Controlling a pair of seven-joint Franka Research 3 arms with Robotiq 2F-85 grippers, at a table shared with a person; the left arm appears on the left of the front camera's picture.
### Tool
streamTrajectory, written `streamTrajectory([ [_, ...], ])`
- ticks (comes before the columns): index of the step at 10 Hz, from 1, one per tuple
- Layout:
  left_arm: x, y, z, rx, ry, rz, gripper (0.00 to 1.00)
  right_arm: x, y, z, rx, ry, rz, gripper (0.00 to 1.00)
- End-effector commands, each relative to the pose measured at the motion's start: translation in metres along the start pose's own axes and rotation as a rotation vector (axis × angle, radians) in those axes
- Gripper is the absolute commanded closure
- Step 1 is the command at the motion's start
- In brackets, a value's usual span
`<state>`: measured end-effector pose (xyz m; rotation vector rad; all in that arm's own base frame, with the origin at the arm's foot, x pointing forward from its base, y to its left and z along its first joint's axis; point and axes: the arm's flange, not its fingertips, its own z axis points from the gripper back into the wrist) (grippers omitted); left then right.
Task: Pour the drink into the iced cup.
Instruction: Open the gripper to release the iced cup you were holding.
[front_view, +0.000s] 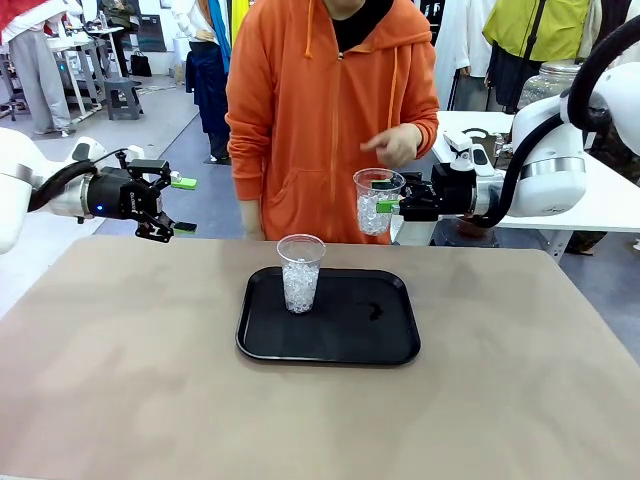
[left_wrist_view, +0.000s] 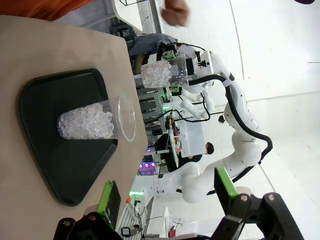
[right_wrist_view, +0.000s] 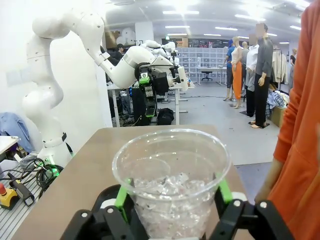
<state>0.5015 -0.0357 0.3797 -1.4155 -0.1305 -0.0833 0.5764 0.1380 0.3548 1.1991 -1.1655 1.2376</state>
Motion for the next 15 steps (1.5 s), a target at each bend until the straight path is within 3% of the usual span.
streamTrajectory([
  [1, -0.0020, -0.0011, -0.0002, 0.003, -0.004, -0.018, 0.00, 0.0017, 0.0022, -0.0013, 0.005, -0.013, 0.018, 0.20],
  [15, -0.0020, -0.0011, -0.0002, 0.003, -0.004, -0.018, 0.00, 0.0017, 0.0022, -0.0013, 0.005, -0.013, 0.018, 0.20],
])
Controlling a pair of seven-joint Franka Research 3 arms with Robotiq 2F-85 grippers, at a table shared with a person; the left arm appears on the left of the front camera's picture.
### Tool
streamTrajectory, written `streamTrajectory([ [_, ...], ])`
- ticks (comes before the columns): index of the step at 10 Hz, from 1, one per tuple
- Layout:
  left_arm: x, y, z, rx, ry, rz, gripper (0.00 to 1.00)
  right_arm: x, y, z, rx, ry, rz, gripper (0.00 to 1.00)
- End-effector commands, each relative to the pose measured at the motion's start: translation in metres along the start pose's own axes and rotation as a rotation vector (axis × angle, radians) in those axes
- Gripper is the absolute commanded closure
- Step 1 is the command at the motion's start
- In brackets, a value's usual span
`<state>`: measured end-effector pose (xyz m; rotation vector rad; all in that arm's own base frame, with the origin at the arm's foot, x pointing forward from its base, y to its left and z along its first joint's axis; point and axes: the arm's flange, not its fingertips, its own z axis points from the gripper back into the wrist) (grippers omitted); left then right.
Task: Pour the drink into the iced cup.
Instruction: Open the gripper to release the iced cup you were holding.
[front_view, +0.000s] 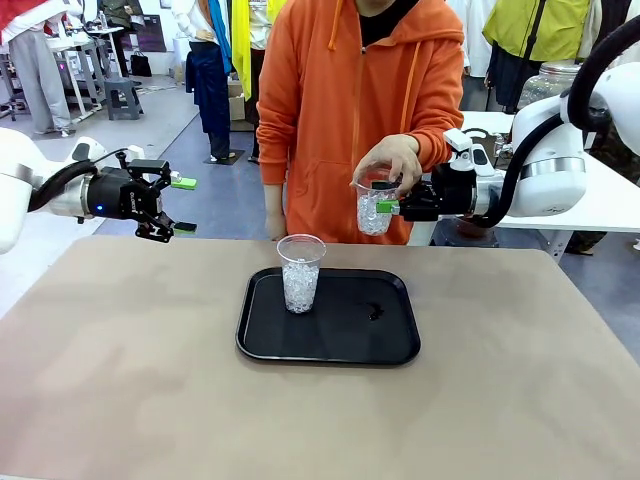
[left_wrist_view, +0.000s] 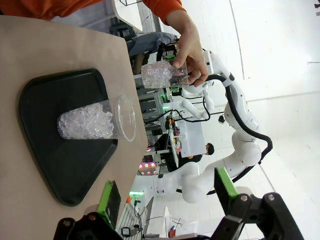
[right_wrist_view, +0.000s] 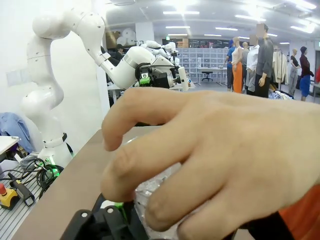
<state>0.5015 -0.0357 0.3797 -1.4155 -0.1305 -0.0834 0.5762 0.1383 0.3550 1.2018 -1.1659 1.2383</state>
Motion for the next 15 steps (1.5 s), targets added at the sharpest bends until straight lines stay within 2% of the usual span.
streamTrajectory([
  [1, -0.002, -0.001, 0.000, 0.003, -0.004, -0.018, 0.00, 0.002, 0.002, -0.001, 0.003, -0.012, 0.018, 0.20],
  [6, -0.002, -0.001, 0.000, 0.003, -0.004, -0.018, 0.00, 0.000, 0.000, 0.000, 0.000, 0.000, 0.000, 0.20],
  [7, -0.002, -0.001, 0.000, 0.003, -0.004, -0.018, 0.00, -0.001, 0.000, 0.002, 0.009, -0.010, -0.023, 0.02],
  [8, -0.002, -0.001, 0.000, 0.003, -0.004, -0.018, 0.00, -0.003, 0.000, 0.005, 0.005, -0.012, -0.018, 0.00],
  [11, -0.002, -0.001, 0.000, 0.003, -0.004, -0.018, 0.00, -0.011, 0.003, 0.030, -0.032, 0.002, -0.016, 0.00],
  [15, -0.002, -0.001, 0.000, 0.003, -0.004, -0.018, 0.00, -0.055, 0.029, 0.090, -0.038, 0.019, 0.014, 0.00],
])
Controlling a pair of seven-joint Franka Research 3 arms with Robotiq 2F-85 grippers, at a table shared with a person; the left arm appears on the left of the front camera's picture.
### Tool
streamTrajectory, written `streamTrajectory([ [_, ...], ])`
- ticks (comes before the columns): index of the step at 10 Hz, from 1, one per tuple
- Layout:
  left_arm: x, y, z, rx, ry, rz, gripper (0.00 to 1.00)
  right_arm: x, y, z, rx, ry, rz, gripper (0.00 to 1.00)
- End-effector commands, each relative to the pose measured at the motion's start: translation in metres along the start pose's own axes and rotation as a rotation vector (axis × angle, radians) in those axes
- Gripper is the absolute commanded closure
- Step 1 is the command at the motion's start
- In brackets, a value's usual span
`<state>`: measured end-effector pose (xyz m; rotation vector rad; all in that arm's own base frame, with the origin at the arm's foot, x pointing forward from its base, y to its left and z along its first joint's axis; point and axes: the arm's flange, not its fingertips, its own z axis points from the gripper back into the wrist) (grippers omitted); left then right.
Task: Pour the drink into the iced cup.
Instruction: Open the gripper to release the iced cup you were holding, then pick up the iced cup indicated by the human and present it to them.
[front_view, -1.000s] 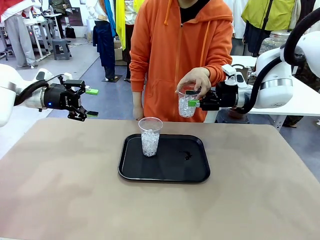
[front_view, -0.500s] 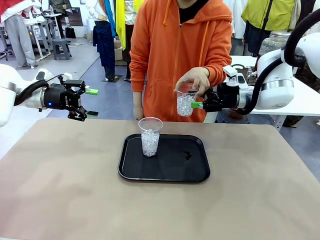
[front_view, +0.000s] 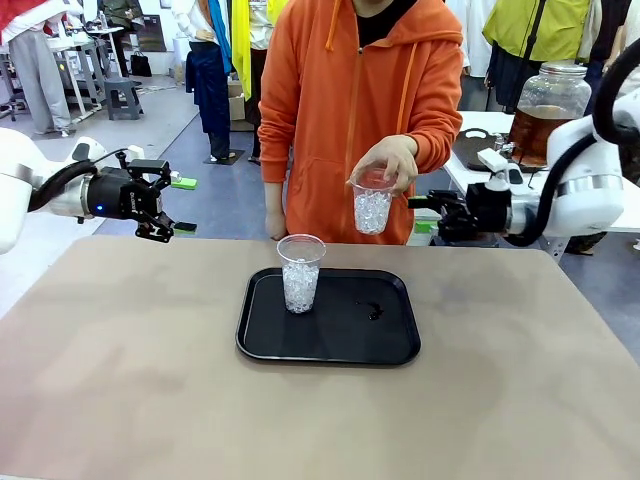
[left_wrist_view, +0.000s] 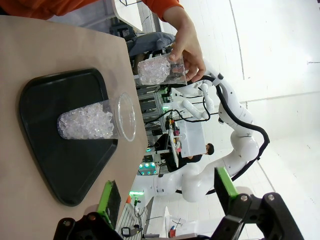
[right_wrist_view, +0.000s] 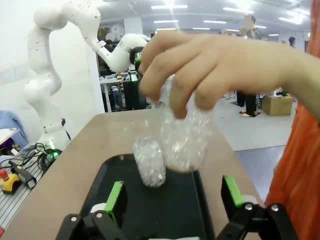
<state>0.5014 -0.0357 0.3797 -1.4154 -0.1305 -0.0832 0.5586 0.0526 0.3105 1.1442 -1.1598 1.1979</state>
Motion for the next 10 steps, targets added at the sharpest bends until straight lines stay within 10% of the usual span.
streamTrajectory([
  [1, -0.002, -0.001, 0.000, 0.003, -0.004, -0.018, 0.00, -0.020, 0.019, 0.020, 0.013, -0.035, 0.040, 0.00],
  [10, -0.002, -0.001, 0.000, 0.003, -0.004, -0.018, 0.00, -0.056, 0.039, 0.044, -0.010, -0.072, 0.007, 0.00],
])
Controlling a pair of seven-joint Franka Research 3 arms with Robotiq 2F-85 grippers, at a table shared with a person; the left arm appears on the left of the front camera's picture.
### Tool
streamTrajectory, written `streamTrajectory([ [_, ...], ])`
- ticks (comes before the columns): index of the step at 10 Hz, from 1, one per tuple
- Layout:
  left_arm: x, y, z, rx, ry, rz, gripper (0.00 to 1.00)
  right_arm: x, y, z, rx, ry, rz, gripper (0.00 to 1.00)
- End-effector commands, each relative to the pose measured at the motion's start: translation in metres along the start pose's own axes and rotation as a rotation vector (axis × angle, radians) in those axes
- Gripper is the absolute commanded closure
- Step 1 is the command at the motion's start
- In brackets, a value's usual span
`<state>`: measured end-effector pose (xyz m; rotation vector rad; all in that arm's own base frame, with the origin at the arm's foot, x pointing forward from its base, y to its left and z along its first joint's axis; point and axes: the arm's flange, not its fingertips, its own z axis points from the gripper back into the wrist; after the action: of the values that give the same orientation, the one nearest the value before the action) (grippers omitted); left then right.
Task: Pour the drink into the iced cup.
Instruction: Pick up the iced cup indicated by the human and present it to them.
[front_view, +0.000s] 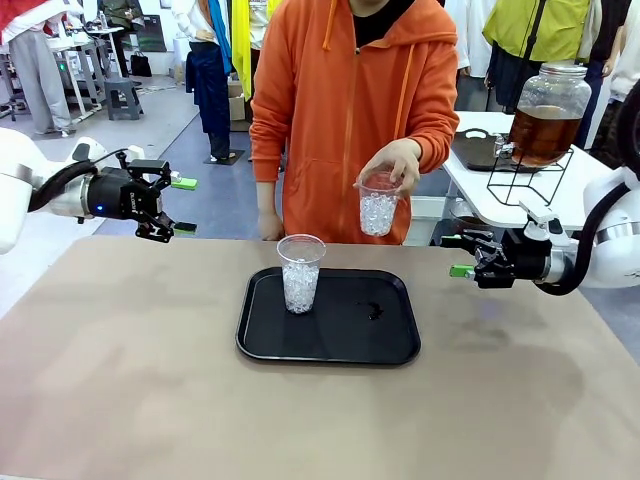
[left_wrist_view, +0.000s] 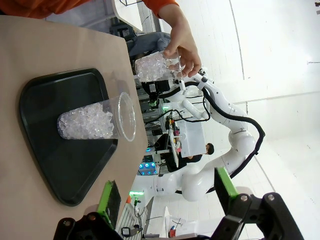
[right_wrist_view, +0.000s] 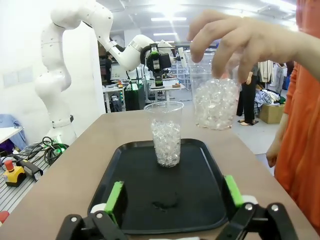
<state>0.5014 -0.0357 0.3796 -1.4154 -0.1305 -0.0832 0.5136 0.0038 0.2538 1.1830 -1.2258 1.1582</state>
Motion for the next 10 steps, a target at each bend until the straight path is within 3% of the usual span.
streamTrajectory([
  [1, -0.0019, -0.0012, -0.0002, 0.003, -0.004, -0.018, 0.00, 0.0049, -0.0028, -0.0026, 0.005, 0.002, 0.001, 0.00],
  [10, -0.0019, -0.0012, -0.0002, 0.003, -0.004, -0.018, 0.00, 0.0049, -0.0028, -0.0026, 0.005, 0.002, 0.001, 0.00],
])
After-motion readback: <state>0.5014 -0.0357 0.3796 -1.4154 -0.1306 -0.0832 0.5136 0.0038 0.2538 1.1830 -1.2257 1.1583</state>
